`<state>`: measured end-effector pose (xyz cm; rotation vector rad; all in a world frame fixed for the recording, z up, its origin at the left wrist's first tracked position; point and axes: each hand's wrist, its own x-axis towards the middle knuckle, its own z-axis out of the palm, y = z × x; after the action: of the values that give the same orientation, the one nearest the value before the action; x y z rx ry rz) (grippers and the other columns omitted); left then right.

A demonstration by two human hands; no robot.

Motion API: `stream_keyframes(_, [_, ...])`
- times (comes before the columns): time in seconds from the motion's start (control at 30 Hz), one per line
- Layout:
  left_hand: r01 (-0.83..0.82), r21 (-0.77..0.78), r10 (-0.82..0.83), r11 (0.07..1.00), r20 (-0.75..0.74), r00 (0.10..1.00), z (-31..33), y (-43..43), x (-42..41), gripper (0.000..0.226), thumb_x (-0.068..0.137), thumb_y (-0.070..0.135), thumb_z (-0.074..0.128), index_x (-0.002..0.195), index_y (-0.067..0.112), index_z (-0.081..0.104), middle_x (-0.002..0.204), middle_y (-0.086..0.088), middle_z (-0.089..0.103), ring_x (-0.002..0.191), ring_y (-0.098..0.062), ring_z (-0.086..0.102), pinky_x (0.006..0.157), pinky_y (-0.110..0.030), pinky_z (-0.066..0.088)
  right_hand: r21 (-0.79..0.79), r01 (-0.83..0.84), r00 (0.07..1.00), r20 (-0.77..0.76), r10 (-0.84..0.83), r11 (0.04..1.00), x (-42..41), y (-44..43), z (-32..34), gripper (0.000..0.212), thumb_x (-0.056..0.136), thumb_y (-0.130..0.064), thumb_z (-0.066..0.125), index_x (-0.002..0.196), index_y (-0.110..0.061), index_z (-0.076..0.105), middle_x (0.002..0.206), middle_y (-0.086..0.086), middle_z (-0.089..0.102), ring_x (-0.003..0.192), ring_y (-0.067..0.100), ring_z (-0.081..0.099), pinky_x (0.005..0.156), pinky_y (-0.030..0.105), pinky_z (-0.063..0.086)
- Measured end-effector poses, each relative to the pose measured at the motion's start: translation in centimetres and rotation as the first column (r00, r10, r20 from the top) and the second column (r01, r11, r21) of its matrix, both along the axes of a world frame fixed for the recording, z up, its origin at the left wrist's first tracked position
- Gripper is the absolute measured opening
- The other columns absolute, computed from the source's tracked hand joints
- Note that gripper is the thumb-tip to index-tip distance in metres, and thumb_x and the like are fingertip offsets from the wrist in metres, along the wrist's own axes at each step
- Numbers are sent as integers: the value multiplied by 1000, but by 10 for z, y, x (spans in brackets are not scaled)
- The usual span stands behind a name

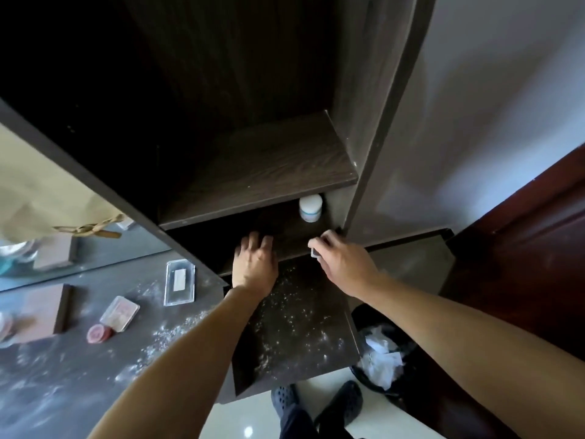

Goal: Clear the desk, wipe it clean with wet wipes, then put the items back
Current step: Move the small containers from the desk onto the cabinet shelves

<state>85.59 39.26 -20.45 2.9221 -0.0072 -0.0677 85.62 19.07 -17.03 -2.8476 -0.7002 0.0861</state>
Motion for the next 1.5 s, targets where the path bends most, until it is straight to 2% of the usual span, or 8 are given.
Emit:
stream_keyframes(0.1, [22,70,-24,997,29,999,-13,15,-10,39,81,21,64,117,7,61,114,-20,57,101,-41,55,84,-48,47,-119,-43,999,-33,39,992,19,18,0,32,82,1,54,110,-13,50,105,9,48,85,29,56,55,37,46])
stream_keyframes(0.27, [43,10,-43,999,57,997,-29,33,-10,43,90,26,52,129,10,53,136,-20,49,117,-40,49,94,-49,43,-324,33,999,-23,-43,945,34,41,1,37,86,2,47,121,-11,43,121,12,43,105,31,48,63,36,37])
stream_keyframes(0.53, [100,-83,-94,991,69,993,-41,44,-14,52,94,36,28,137,12,46,146,-18,39,130,-36,40,102,-47,39,-387,146,983,-46,-177,910,35,50,-5,35,87,3,44,120,-7,45,134,12,33,111,32,43,72,37,48])
stream_keyframes(0.7, [128,-90,-128,988,-4,992,-22,46,-18,47,94,28,45,138,12,43,149,-18,32,133,-36,33,108,-45,30,-387,150,988,33,-149,910,20,48,10,40,85,0,49,123,-12,50,147,12,27,127,35,32,73,38,47])
stream_keyframes(0.87, [199,-90,-197,976,29,980,3,59,-53,35,86,21,53,119,10,58,117,-13,56,106,-33,53,89,-42,45,-289,92,988,149,-51,953,-10,48,23,30,65,-7,73,92,-14,63,115,6,57,102,27,55,55,33,46])
stream_keyframes(1.0, [77,-131,-75,988,24,997,16,79,-101,25,86,18,52,109,11,62,104,-8,60,97,-30,59,79,-39,48,-215,-18,993,109,42,977,-38,64,28,19,75,-13,64,94,-12,63,92,4,59,85,26,61,52,32,42])
stream_keyframes(1.2, [-163,-108,162,981,-26,987,28,132,-185,21,89,19,48,104,11,61,104,-7,62,91,-32,62,69,-39,49,-125,-203,979,-28,201,971,-84,127,17,27,92,-25,45,117,-19,52,112,0,55,106,22,54,75,37,45])
stream_keyframes(1.5, [-463,-61,461,884,-42,886,47,242,-280,18,91,21,44,100,14,58,103,-3,60,91,-28,60,72,-37,47,-28,-439,898,-45,437,898,-132,256,23,18,92,-23,44,106,-19,52,103,-1,56,101,22,57,74,35,47])
